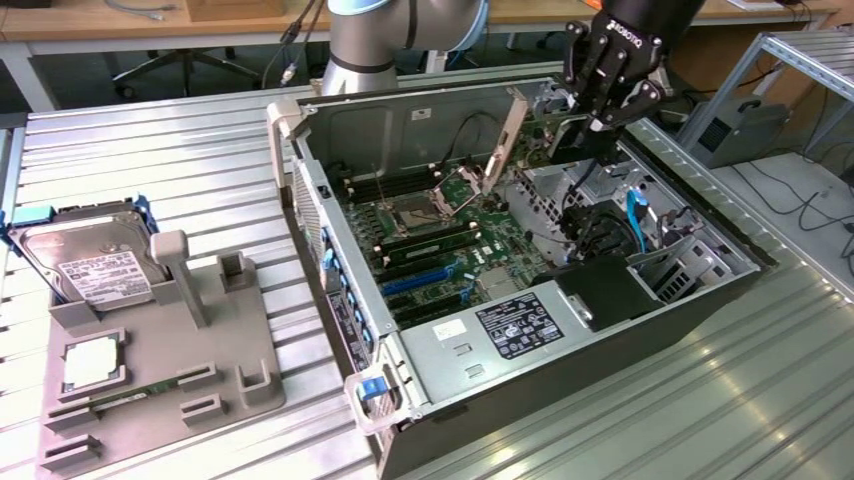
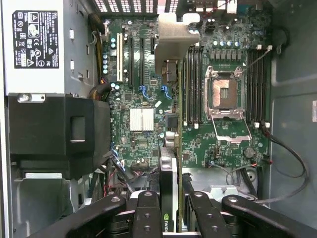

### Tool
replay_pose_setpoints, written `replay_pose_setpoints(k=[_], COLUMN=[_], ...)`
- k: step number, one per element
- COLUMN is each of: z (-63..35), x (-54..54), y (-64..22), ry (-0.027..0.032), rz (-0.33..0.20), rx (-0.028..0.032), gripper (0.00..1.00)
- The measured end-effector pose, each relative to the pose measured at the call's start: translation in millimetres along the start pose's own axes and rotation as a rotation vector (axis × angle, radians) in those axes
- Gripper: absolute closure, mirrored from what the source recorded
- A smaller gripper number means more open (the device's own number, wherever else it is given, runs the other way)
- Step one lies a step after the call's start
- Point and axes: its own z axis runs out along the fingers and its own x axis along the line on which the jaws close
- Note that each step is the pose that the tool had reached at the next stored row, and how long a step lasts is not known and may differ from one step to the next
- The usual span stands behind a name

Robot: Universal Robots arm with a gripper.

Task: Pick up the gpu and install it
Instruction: 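Insert the gpu into the slot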

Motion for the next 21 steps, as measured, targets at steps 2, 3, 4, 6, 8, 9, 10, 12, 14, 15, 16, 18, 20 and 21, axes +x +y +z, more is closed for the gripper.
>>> replay_pose_setpoints(k=[2,3,4,6,8,9,10,12,14,15,16,18,20,21], z=[0.1,0.4,0.6,1.5,3.0,3.8,4.6,6.7,9.2,10.2,11.2,13.8,16.3,17.8], x=[0.0,-0.2,-0.3,-0.8,-1.4,-1.7,-2.1,-3.2,-4.4,-4.8,-5.2,-5.9,-6.4,-6.7], y=[0.1,0.4,1.0,2.6,4.7,5.9,7.2,10.4,14.2,15.6,16.9,19.8,22.2,23.5], ry=[-0.0001,-0.0004,-0.0002,0.0000,0.0000,-0.0001,0.0000,-0.0001,-0.0001,-0.0001,-0.0001,-0.0002,-0.0002,-0.0001], rz=[0.000,0.000,0.000,0.000,0.000,0.000,0.000,0.000,0.000,0.000,0.000,0.000,0.000,0.000], rx=[0.0000,0.0001,0.0000,0.0000,0.0000,0.0000,0.0000,0.0000,0.0000,0.0001,0.0000,0.0001,0.0000,0.0000], gripper=[0.73,0.73,0.73,0.73,0.73,0.73,0.73,0.73,0.73,0.73,0.73,0.73,0.73,0.73])
